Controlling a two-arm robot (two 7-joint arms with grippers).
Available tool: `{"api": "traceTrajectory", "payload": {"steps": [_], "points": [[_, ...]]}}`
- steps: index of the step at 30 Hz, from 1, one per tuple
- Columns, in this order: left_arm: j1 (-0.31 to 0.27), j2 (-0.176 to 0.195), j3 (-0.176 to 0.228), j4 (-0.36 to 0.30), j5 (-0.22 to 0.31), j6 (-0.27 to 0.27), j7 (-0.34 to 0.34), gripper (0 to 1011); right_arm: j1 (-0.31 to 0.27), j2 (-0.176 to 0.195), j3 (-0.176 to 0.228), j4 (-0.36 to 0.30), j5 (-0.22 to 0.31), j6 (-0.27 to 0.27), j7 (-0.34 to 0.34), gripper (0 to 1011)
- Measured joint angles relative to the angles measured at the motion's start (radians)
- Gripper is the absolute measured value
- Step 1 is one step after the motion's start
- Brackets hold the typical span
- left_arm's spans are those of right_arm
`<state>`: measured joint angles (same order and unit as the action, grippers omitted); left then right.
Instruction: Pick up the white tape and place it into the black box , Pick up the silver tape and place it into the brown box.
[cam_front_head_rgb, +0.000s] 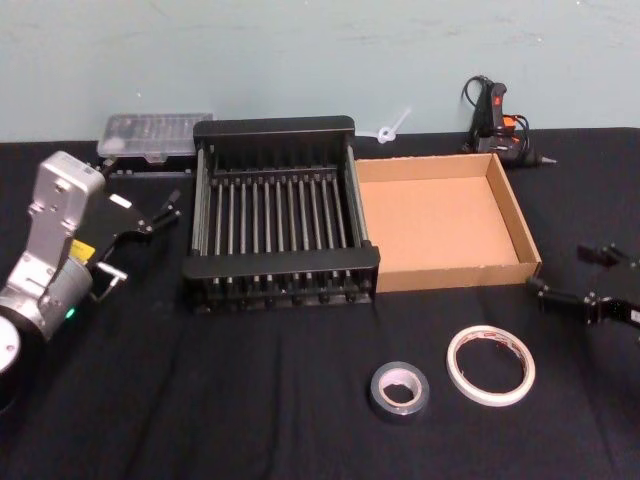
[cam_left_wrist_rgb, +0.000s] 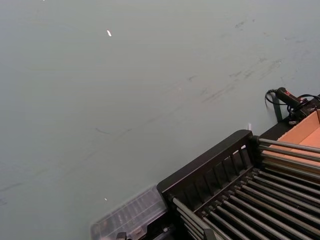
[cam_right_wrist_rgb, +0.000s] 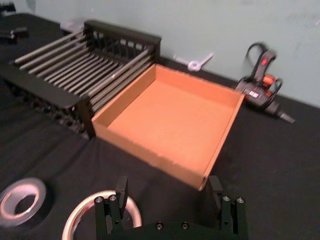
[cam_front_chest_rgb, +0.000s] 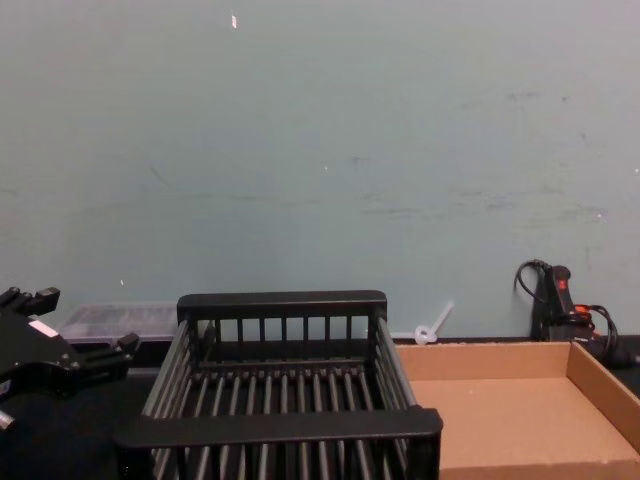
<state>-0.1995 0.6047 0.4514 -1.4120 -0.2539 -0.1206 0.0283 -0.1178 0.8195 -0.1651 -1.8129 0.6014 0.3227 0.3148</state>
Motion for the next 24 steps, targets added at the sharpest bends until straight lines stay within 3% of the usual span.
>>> {"api": "traceTrajectory", "payload": {"steps": [24], "points": [[0.0,0.0,0.0,0.0,0.0,0.0,0.0,1001,0.05,-0.022,-0.096,0.069,-0.075,0.082,0.048,1002]]}}
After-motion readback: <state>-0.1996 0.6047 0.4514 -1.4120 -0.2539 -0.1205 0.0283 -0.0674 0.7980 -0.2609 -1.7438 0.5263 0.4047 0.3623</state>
